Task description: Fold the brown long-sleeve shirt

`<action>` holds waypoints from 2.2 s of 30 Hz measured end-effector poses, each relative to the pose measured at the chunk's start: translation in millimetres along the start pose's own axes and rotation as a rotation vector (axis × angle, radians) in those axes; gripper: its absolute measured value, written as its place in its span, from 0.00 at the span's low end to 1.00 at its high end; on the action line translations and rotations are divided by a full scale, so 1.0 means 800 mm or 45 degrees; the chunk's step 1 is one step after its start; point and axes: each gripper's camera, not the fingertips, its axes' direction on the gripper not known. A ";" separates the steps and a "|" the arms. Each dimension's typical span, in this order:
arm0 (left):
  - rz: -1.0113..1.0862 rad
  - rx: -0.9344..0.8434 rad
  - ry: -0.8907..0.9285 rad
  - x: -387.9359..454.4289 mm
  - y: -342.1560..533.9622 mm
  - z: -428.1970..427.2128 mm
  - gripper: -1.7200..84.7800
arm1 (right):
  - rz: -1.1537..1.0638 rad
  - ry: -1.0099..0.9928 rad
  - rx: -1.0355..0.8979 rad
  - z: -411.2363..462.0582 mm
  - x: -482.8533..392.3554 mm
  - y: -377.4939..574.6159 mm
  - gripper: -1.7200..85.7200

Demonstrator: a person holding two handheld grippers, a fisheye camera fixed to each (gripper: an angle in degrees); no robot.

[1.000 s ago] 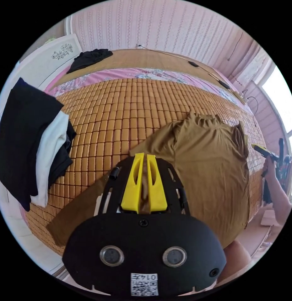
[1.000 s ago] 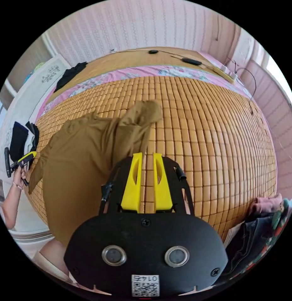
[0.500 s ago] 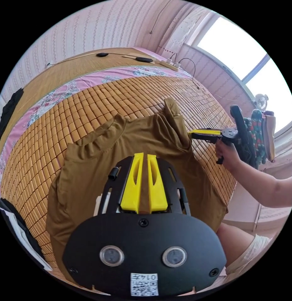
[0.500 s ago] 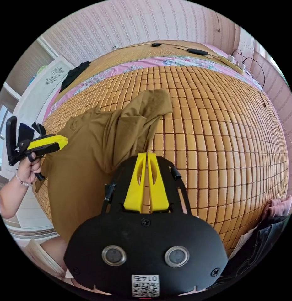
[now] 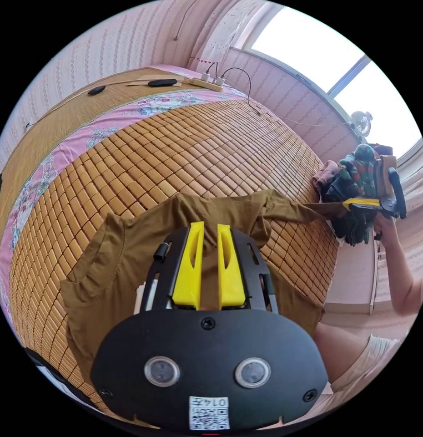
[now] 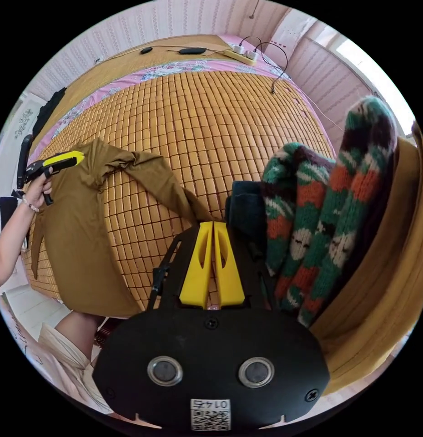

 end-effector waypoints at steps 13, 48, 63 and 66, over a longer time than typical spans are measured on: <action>0.276 -0.228 -0.127 0.066 -0.049 0.180 0.08 | 0.094 -0.223 -0.379 -0.052 0.052 0.147 0.02; 0.339 -0.248 -0.157 0.143 -0.086 0.201 0.04 | 0.846 -0.566 0.239 0.121 0.219 0.272 0.02; 0.231 -0.188 -0.160 0.143 -0.109 0.104 0.05 | 0.933 -0.453 0.290 0.210 0.175 0.199 0.01; 0.185 -0.184 -0.116 0.136 -0.113 0.069 0.06 | 0.975 -0.364 0.292 0.202 0.171 0.197 0.02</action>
